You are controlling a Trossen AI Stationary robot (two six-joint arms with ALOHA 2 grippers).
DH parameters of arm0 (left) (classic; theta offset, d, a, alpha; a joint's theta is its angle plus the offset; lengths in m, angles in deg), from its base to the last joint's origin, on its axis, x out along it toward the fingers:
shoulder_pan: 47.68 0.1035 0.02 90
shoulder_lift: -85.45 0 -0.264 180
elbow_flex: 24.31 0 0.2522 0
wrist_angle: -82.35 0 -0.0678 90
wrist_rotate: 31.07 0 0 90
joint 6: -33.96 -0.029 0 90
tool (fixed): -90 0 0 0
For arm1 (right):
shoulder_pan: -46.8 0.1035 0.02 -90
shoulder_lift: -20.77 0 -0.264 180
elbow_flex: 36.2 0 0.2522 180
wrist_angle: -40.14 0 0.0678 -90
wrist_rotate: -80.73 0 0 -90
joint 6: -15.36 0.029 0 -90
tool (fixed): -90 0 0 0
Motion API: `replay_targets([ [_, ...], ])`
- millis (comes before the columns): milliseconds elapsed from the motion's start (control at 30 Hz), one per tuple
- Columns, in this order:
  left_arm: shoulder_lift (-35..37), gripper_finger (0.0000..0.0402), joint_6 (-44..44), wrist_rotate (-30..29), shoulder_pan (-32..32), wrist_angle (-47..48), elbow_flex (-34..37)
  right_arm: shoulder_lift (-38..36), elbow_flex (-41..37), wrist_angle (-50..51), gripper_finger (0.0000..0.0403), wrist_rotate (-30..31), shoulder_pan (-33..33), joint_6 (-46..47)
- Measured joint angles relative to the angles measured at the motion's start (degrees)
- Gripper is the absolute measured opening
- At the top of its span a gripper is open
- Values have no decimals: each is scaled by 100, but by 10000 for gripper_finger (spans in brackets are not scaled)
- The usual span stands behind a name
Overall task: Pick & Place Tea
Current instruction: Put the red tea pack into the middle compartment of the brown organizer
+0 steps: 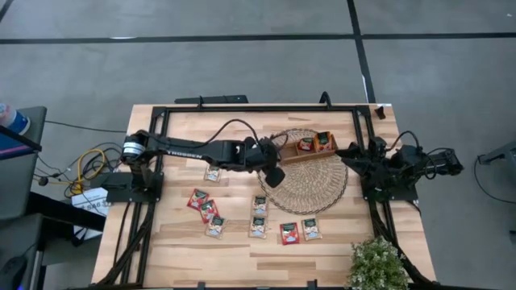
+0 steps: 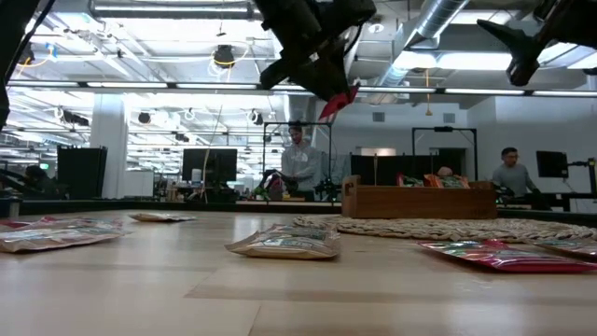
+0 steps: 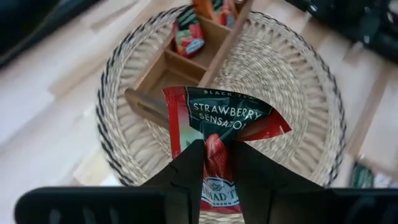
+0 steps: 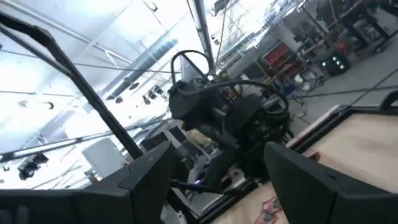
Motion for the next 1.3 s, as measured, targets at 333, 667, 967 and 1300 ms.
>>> replay_targets([
  [333,0,71,-2627,-723,-289,-391,0,1157,-2,41,250,235,-192,1448],
  [667,0,71,-3841,-812,-364,-583,0,3215,48,-1395,248,-64,-768,2465],
  [967,0,71,-3942,-818,-362,-593,0,5109,1069,-1499,248,-886,-1110,2559],
  [1300,2,71,-3938,-1114,-359,-336,0,6250,1984,-1450,248,-1544,-1402,2559],
])
